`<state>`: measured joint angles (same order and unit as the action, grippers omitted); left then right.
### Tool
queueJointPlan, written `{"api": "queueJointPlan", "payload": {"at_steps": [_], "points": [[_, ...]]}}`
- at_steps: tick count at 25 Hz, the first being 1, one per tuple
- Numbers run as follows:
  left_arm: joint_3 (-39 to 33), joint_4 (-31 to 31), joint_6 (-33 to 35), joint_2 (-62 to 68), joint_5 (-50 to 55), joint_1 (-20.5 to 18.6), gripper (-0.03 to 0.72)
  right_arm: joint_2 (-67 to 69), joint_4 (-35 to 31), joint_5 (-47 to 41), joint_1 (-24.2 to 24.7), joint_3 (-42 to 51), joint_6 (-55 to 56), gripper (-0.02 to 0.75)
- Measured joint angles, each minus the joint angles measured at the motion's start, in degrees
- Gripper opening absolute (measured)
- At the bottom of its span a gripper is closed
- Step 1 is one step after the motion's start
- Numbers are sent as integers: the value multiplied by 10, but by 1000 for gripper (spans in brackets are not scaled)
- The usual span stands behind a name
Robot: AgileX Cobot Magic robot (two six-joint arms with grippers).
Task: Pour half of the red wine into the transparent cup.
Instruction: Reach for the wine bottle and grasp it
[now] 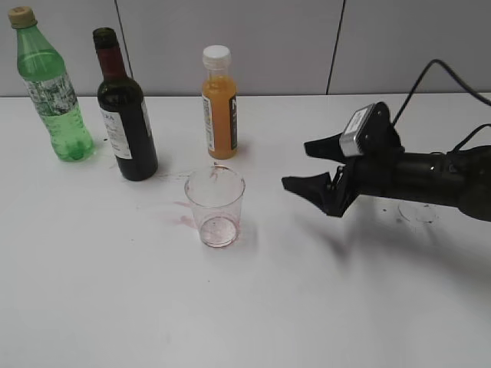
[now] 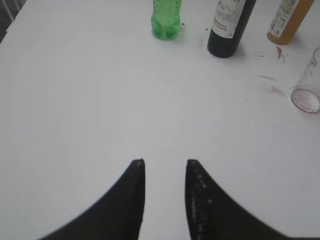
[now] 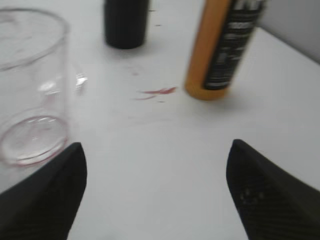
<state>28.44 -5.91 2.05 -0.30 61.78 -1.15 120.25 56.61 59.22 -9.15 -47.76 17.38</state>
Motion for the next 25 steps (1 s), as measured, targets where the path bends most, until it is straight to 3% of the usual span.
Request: {"api": "queueJointPlan", "payload": {"at_steps": [7,10,13,17,25], "points": [[0,0,0,0,0,0,209,-98,-338,-131,0,36,-11,644],[0,0,0,0,0,0,209,-137,-493,-233,1,37,-49,636],[0,0,0,0,0,0,209,-170,-588,-374,3,29,-106,631],[0,0,0,0,0,0,209,-189,-623,-622,11,-36,-128,622],[0,0,0,0,0,0,209,-191,-602,-1112,20,-230,-132,609]]}}
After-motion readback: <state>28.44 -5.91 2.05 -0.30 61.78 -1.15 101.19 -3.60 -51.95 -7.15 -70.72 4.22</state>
